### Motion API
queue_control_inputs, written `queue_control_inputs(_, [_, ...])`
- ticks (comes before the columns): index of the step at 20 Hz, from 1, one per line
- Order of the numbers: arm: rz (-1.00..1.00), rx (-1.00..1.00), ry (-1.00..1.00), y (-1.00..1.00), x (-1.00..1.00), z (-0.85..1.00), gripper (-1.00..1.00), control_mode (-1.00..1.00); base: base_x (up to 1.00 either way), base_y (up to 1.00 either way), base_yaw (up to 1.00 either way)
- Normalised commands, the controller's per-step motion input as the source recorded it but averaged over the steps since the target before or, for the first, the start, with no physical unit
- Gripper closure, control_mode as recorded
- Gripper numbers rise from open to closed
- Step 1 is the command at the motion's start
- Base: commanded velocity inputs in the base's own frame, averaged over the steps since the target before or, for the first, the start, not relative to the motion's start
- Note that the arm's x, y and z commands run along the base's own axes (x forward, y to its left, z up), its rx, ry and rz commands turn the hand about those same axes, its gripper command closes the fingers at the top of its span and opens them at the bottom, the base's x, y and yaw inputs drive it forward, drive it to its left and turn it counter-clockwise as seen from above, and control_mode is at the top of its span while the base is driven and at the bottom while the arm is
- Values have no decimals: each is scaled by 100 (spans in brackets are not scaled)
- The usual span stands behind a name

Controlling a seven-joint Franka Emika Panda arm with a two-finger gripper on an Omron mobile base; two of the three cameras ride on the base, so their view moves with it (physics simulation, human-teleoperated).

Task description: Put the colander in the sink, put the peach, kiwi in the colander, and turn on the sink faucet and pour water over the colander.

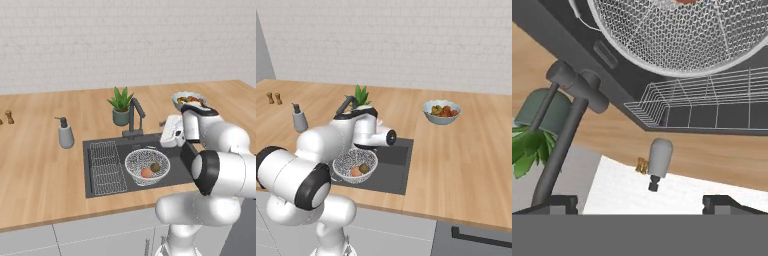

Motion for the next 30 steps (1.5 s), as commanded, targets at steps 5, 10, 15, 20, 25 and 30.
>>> queue_control_inputs(5, [-17,12,-11,0,39,16,-100,-100,0,0,0])
queue_control_inputs(10, [-27,23,-15,0,33,3,-100,-100,0,0,0])
queue_control_inputs(15, [-20,24,-13,0,16,0,-100,-100,0,0,0])
queue_control_inputs(20, [-16,9,-4,1,22,0,-100,-100,0,0,0])
queue_control_inputs(25, [-2,0,1,2,38,0,-100,-100,0,0,0])
queue_control_inputs(30, [0,0,3,-9,37,-14,-100,-100,0,0,0])
